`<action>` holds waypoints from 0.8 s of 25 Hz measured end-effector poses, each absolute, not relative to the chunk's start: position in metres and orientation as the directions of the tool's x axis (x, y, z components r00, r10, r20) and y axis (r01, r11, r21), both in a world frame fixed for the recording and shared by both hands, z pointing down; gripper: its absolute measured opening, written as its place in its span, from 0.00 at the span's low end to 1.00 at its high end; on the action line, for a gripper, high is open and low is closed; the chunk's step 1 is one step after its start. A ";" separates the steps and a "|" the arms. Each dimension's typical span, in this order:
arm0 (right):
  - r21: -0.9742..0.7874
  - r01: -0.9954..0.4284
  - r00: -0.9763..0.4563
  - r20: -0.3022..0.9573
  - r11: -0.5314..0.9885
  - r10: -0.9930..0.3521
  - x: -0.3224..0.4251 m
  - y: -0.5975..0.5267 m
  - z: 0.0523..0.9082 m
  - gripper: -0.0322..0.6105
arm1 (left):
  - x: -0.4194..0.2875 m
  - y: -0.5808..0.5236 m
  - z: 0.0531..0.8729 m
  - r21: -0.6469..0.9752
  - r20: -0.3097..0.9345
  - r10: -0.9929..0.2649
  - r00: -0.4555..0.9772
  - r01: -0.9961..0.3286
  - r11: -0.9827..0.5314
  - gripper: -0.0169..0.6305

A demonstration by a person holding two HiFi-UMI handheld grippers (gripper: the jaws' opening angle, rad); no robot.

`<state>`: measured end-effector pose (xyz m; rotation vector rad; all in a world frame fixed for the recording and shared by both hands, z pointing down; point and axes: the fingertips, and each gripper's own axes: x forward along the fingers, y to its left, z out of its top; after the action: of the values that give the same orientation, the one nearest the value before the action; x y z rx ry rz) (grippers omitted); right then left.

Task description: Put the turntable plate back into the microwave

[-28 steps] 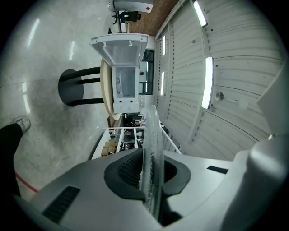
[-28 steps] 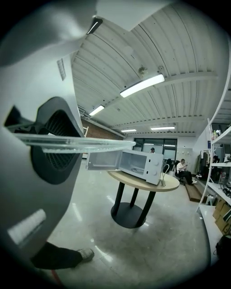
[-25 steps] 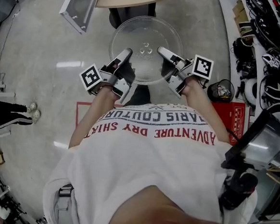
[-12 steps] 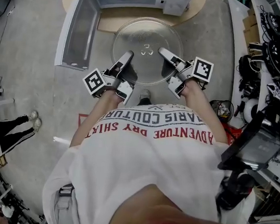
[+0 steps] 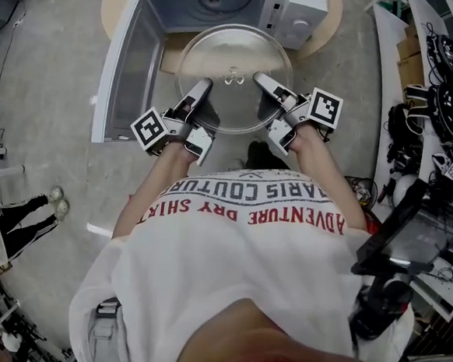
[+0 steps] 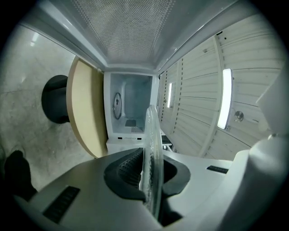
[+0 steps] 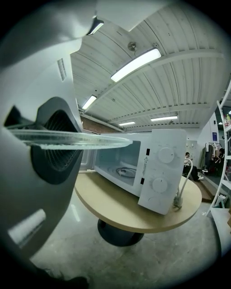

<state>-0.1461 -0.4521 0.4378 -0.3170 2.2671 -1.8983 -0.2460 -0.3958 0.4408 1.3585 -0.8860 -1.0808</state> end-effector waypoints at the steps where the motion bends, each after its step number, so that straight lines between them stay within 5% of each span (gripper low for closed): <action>1: -0.985 -0.049 -0.965 0.003 0.167 -0.264 -0.148 -0.454 0.438 0.09 | -0.248 -0.397 0.442 0.994 -0.101 -0.951 0.292 0.074 -0.082 0.07; 20: -0.988 0.005 -0.987 -0.030 0.157 -0.156 -0.183 -0.510 0.469 0.10 | -0.291 -0.459 0.479 0.991 -0.108 -0.981 0.159 0.093 -0.094 0.07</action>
<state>-0.1832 -0.5101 0.4688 -0.1501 2.2920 -1.9566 -0.2914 -0.4588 0.4785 1.2922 -0.9755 -1.1983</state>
